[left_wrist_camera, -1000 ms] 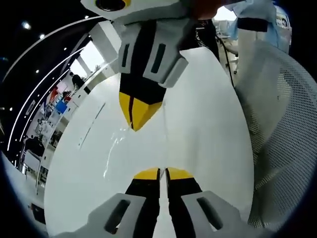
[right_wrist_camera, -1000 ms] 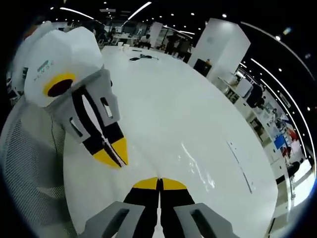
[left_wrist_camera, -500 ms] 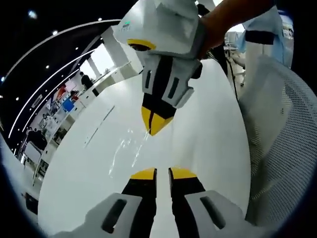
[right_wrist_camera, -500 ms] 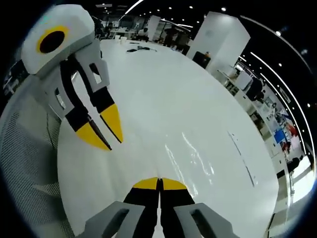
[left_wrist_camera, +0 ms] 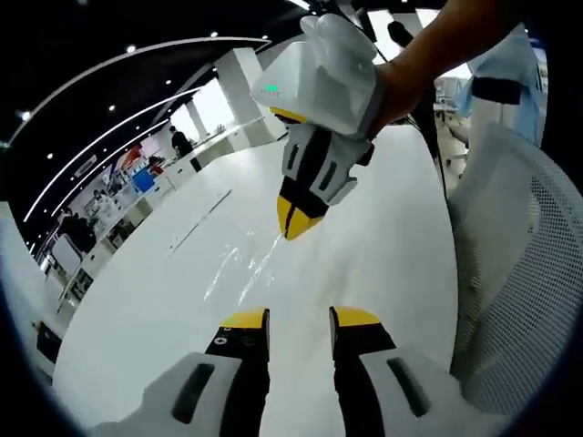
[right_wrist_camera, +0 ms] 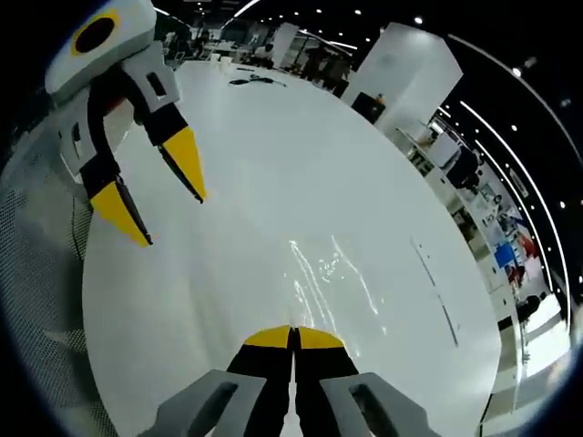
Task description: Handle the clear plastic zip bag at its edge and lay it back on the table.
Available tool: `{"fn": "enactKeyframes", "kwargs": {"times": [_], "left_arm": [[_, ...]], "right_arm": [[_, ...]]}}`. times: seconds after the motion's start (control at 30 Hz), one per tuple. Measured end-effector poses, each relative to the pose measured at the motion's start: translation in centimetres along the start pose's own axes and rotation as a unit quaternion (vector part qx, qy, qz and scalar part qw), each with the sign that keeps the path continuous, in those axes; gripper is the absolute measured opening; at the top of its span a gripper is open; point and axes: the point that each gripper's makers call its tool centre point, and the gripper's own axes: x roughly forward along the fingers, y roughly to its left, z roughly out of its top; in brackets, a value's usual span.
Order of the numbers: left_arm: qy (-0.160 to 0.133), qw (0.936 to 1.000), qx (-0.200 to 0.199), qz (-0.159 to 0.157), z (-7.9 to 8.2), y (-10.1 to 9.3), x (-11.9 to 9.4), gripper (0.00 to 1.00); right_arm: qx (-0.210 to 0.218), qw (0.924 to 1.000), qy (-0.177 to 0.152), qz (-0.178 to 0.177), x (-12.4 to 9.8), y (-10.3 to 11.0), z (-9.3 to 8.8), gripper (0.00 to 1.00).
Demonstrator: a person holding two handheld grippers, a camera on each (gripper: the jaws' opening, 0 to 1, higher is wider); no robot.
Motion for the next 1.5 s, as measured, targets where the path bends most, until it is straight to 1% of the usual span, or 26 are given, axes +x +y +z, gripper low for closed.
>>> {"fn": "enactKeyframes", "kwargs": {"times": [0.13, 0.2, 0.27, 0.4, 0.57, 0.7, 0.77, 0.83, 0.93, 1.0, 1.1, 1.13, 1.27, 1.37, 1.5], "left_arm": [[0.003, 1.0000, -0.005, 0.004, -0.7, 0.0, -0.5, 0.22], [0.005, 0.9999, -0.007, 0.005, -1.0, 0.1, -0.6, 0.23], [0.008, 0.9999, -0.009, 0.007, -1.3, 0.2, -0.8, 0.22], [0.010, 0.9997, -0.017, 0.014, -1.6, 0.4, -1.2, 0.22], [0.012, 0.9996, -0.020, 0.018, -2.0, 0.4, -1.6, 0.22], [0.016, 0.9994, -0.023, 0.019, -2.4, 0.4, -1.8, 0.22], [0.017, 0.9994, -0.023, 0.020, -2.6, 0.4, -1.9, 0.22], [0.017, 0.9993, -0.025, 0.020, -2.6, 0.4, -1.9, 0.22], [0.016, 0.9993, -0.028, 0.020, -2.5, 0.3, -1.8, 0.23], [0.014, 0.9993, -0.030, 0.020, -2.4, 0.3, -1.7, 0.23], [0.013, 0.9991, -0.036, 0.020, -2.4, 0.3, -1.5, 0.24], [0.014, 0.9990, -0.036, 0.020, -2.4, 0.4, -1.4, 0.25], [0.015, 0.9989, -0.038, 0.020, -2.4, 0.3, -1.4, 0.25], [0.015, 0.9988, -0.041, 0.021, -2.4, 0.3, -1.5, 0.26], [0.016, 0.9986, -0.045, 0.023, -2.4, 0.4, -1.6, 0.26]], "right_arm": [[0.011, 0.9999, 0.003, -0.003, 0.7, -0.1, -0.3, 0.00], [0.005, 0.9999, 0.006, -0.007, 0.8, 0.0, -0.4, 0.00], [-0.004, 0.9998, 0.012, -0.013, 1.5, -0.2, -0.7, 0.00], [-0.014, 0.9997, 0.011, -0.016, 1.3, -0.5, -0.6, 0.00], [-0.014, 0.9998, 0.010, -0.013, 2.4, -0.7, -0.6, 0.00], [-0.023, 0.9996, 0.010, -0.011, 2.5, -0.7, -0.7, 0.00], [-0.018, 0.9998, 0.012, -0.003, 2.6, -0.5, -0.9, 0.00], [-0.023, 0.9996, 0.014, -0.002, 2.5, -0.4, -1.0, 0.00], [-0.015, 0.9998, 0.011, 0.003, 2.3, -0.2, -1.1, 0.00], [-0.004, 1.0000, 0.001, 0.003, 2.4, -0.3, -1.0, 0.00], [0.018, 0.9997, -0.012, 0.013, 2.1, -0.1, -0.8, 0.07], [0.017, 0.9996, -0.015, 0.015, 2.1, 0.0, -0.7, 0.09], [0.036, 0.9989, -0.018, 0.025, 1.9, 0.5, -0.8, 0.18], [0.043, 0.9983, -0.026, 0.030, 1.5, 0.8, -0.6, 0.23], [0.045, 0.9979, -0.031, 0.034, 1.4, 1.1, -0.7, 0.26]]}}
